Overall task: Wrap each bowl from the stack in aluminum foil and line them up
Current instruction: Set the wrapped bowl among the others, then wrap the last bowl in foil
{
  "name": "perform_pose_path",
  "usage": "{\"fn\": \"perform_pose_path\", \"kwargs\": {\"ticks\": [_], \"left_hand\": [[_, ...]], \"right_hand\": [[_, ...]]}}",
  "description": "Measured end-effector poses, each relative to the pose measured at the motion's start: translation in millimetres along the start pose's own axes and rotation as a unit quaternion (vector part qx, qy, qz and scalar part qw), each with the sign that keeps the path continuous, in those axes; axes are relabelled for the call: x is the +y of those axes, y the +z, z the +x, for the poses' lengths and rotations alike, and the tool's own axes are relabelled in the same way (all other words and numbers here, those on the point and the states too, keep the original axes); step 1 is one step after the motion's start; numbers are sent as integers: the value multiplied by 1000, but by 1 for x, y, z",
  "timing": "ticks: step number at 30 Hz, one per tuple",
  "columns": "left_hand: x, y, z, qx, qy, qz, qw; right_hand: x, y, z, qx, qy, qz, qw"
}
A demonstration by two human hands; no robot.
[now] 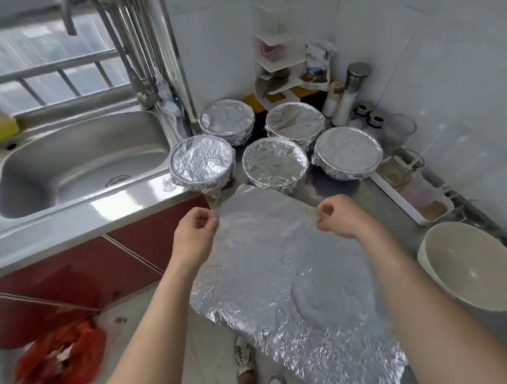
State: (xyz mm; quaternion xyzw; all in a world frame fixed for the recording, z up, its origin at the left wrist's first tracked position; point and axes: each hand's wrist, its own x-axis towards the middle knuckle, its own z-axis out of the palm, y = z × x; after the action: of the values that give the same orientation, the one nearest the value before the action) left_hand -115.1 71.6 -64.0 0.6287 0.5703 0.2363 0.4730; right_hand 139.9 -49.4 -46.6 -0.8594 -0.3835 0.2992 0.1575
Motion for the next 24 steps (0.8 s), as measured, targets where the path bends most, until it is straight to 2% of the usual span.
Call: {"fn": "perform_pose_path", "kwargs": {"ticks": [2,5,7,8,10,11,12,13,15,18,21,23,24], "left_hand": [[5,-10,-4,17,-12,-23,1000],[10,-24,-14,58,-36,-12,998],[20,-31,-25,128,-28,37,991],[29,-34,-34,181,23,67,981],[54,-30,-51,243,222,110,938],[71,-27,-62,225,318,136,911],[85,-18,-66,175,384,181,888],[98,-9,-70,111,411,235,874],[114,1,-73,-1,379,312,871],[109,6,-64,-61,303,306,900],[91,11,-59,-47,225,172,958],[77,16,-57,-40,125,23,991],[69,18,-57,-43,71,-45,996]], "right_hand": [[-4,-2,-8,0,12,-5,1000],[-21,-5,-18,39,-25,-14,999],[-40,-10,-26,73,-64,-73,993],[-52,-15,-31,87,-86,-113,986],[-76,-22,-39,106,-129,-192,967],[-91,-28,-47,115,-152,-229,955],[-103,-33,-53,118,-172,-262,942],[-113,-38,-58,117,-191,-291,930],[-131,-49,-70,116,-230,-351,900],[-139,-61,-80,130,-299,-418,848],[-124,-61,-76,200,-400,-375,812],[-104,-58,-73,241,-408,-332,815],[-92,-54,-71,238,-394,-330,824]]}}
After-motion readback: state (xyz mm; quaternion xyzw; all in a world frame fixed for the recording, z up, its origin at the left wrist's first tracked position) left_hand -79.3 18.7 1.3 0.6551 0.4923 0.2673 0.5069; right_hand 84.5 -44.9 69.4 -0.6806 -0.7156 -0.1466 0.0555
